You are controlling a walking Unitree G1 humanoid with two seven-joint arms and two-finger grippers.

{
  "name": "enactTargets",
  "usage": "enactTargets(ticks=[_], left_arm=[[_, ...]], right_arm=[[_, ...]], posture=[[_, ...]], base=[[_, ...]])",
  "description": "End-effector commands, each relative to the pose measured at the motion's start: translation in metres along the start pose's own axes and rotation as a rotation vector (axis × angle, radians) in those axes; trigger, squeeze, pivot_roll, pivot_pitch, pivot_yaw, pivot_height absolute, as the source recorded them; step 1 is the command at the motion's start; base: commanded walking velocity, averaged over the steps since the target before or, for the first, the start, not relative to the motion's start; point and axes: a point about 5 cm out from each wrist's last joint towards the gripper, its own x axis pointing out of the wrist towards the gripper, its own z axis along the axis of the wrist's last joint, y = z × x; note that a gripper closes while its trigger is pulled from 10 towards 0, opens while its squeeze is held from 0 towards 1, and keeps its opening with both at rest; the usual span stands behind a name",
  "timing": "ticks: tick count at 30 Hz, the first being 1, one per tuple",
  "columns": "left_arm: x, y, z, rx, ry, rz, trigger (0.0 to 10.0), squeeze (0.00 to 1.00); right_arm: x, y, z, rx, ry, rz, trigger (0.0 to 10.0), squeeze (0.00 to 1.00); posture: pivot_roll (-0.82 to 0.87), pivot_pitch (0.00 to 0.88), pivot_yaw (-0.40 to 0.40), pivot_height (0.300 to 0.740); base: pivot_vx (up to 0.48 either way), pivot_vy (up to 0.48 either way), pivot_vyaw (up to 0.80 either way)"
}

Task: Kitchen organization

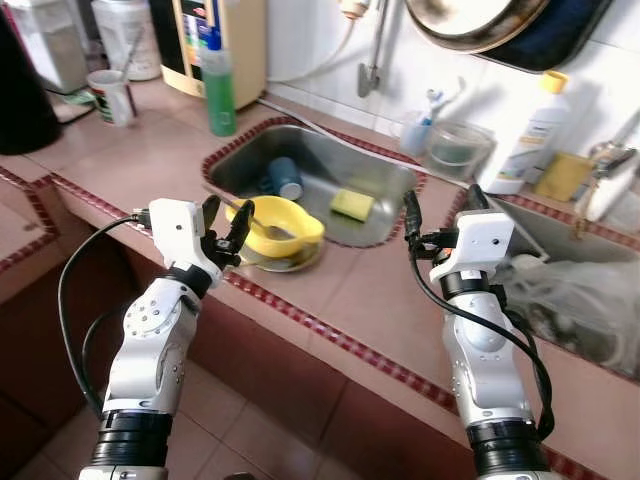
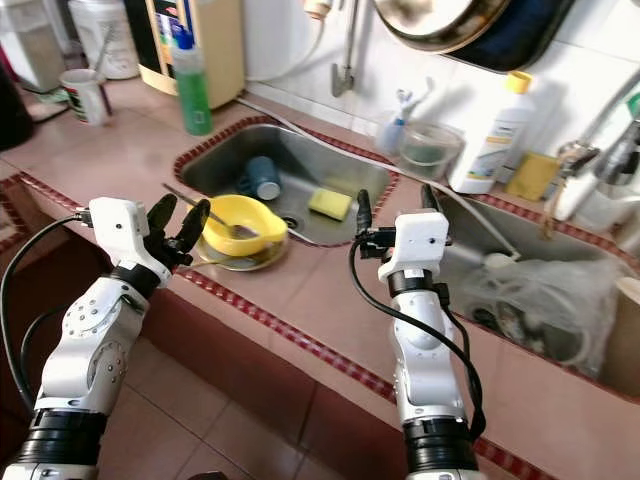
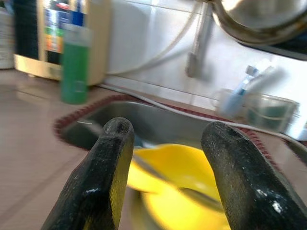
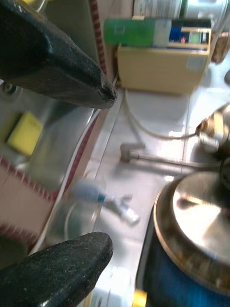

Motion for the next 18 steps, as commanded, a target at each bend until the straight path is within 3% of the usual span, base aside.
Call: enactTargets(ticks=[1, 8, 18], left_arm=[[0.0015, 0.0018, 0.0024, -0.002, 0.001, 0.006, 10.0, 0.0], [0.004, 0.0004, 0.0048, 0.004, 0.0, -0.01, 10.0, 0.0], [0.0079, 0.0, 0.0078, 0.007, 0.0, -0.023, 10.0, 0.0]], right_arm=[[0.0016, 0.0022, 0.0015, -0.004, 0.002, 0.006, 10.0, 0.0], [0.0004, 0.0048, 0.0005, -0.013, 0.011, 0.013, 10.0, 0.0], [0.0003, 0.0043, 0.001, -0.036, 0.011, 0.009, 10.0, 0.0]], posture=[[0.12, 0.0, -0.07, 0.74], [0.11, 0.0, -0.066, 0.74], [0.1, 0.0, -0.059, 0.74]], base=[[0.0, 0.458, 0.0], [0.0, 0.452, 0.0], [0.0, 0.415, -0.74]])
